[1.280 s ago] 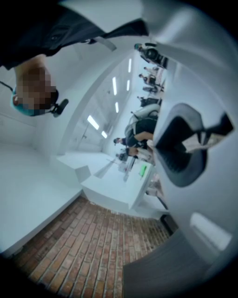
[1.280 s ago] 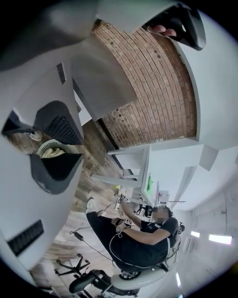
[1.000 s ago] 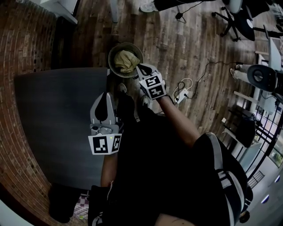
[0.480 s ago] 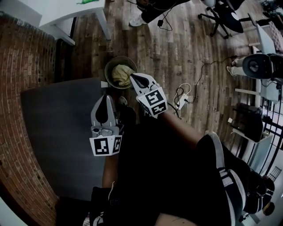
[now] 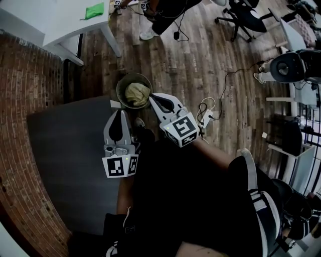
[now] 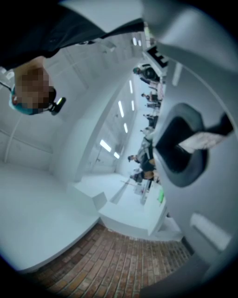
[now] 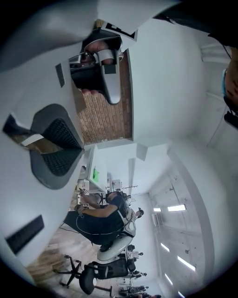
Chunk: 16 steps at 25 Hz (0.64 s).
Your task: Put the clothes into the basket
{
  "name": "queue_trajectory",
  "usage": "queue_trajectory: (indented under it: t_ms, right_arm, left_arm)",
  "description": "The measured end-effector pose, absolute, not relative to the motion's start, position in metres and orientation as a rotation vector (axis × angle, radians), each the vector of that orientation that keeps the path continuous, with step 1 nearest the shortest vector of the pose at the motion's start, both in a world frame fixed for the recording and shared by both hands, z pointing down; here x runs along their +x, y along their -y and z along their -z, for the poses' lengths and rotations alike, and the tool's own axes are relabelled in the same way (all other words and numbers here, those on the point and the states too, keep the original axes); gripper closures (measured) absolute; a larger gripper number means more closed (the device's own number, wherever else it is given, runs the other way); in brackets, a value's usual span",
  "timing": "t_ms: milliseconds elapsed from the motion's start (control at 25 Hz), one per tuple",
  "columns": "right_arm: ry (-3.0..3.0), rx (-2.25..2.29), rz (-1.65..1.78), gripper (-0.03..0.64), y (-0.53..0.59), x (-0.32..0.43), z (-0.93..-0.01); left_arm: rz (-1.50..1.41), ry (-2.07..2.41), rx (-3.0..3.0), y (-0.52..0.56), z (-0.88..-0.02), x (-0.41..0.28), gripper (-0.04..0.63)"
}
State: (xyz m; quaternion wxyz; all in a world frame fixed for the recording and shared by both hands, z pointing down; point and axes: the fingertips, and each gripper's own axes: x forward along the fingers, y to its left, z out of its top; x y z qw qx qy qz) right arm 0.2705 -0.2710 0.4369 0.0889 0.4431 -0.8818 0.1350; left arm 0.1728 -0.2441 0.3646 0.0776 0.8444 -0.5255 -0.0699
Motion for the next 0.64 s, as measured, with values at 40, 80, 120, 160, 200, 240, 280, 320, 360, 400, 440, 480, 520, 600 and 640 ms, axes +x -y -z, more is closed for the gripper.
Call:
queue_trajectory:
  t_ms: [40,80,120,160,200,240,280,320,360,400,440,480,520,600,640]
  right_arm:
    - [2.626,1.319,-0.397,0.612,0.270,0.271,-0.436]
    - [2.629,1.320,-0.391,0.612,0.269,0.272,-0.434]
    - [2.634,1.321,-0.384,0.612,0.268,0.272,-0.432]
    - [2.639,1.323,-0.377,0.612,0.267,0.273,-0.430]
    - [2.644,1.325,-0.371,0.612,0.267,0.274,-0.428]
    - [2.647,1.327,-0.367,0.612,0.267,0.275,-0.427]
    - [2.649,1.329,-0.366,0.612,0.267,0.276,-0.425]
    - [2.650,1.331,-0.369,0.612,0.266,0.276,-0.424]
    - [2.650,1.332,-0.372,0.612,0.266,0.276,-0.424]
    - [2.650,1.331,-0.374,0.612,0.265,0.276,-0.424]
    - [2.649,1.329,-0.374,0.612,0.265,0.275,-0.425]
    - [2.647,1.327,-0.374,0.612,0.265,0.274,-0.425]
    - [2.646,1.325,-0.374,0.612,0.265,0.273,-0.426]
    - [2.644,1.322,-0.374,0.612,0.265,0.271,-0.426]
    - [2.644,1.322,-0.373,0.612,0.266,0.271,-0.426]
  left_arm:
    - [0.210,1.573,2.532,0.242,-0.364,0.174,0.591]
    - [0.211,1.573,2.535,0.241,-0.364,0.174,0.591]
    - [0.213,1.573,2.537,0.239,-0.363,0.175,0.591]
    - [0.212,1.574,2.538,0.238,-0.363,0.175,0.591]
    - [0.211,1.574,2.539,0.238,-0.363,0.177,0.591]
    - [0.208,1.574,2.540,0.237,-0.363,0.178,0.591]
    - [0.205,1.573,2.541,0.236,-0.363,0.179,0.591]
    - [0.202,1.572,2.542,0.235,-0.363,0.181,0.591]
    - [0.199,1.571,2.542,0.235,-0.363,0.181,0.591]
    - [0.198,1.569,2.543,0.234,-0.364,0.182,0.591]
    - [0.198,1.568,2.542,0.233,-0.364,0.181,0.591]
    - [0.197,1.568,2.542,0.233,-0.365,0.181,0.591]
    - [0.197,1.568,2.541,0.233,-0.365,0.180,0.591]
    - [0.195,1.569,2.539,0.234,-0.366,0.178,0.591]
    - [0.194,1.569,2.539,0.234,-0.366,0.177,0.591]
